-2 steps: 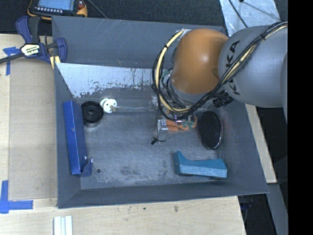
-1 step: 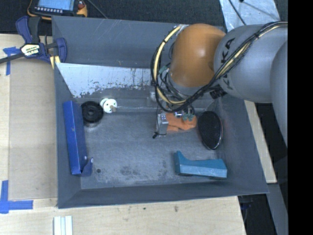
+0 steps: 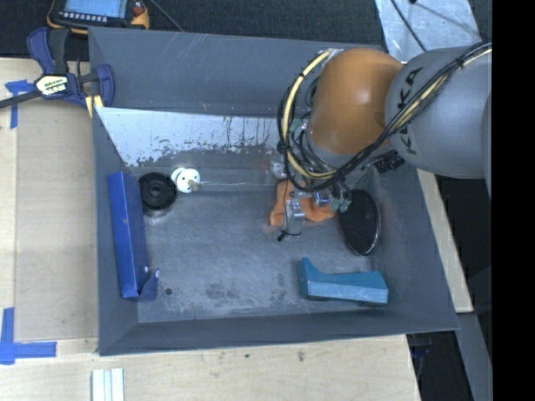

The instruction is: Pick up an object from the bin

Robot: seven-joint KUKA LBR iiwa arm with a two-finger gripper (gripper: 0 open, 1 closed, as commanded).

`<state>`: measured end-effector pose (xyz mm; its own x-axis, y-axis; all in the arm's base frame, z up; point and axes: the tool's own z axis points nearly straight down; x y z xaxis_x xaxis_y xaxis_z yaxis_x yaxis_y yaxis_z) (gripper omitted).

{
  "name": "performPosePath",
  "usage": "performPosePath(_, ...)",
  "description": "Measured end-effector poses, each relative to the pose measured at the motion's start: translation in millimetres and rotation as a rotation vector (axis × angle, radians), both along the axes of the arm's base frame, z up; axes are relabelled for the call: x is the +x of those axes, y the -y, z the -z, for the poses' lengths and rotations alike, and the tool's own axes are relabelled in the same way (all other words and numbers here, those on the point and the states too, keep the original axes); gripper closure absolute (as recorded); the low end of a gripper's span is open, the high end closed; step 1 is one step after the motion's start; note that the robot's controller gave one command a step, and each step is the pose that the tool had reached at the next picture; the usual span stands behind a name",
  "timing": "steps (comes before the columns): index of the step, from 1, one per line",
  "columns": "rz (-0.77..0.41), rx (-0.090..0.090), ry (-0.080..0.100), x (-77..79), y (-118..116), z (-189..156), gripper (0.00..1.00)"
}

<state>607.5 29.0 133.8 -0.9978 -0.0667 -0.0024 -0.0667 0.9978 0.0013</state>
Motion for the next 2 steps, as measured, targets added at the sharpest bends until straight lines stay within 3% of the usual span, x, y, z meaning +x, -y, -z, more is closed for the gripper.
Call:
performPosePath(1,0.124,-0.001,0.001,-7.6,36.8,23.2,0.0)
performPosePath(2,0.016,-0.001,-0.001,-12.5,46.8,39.9,1.0)
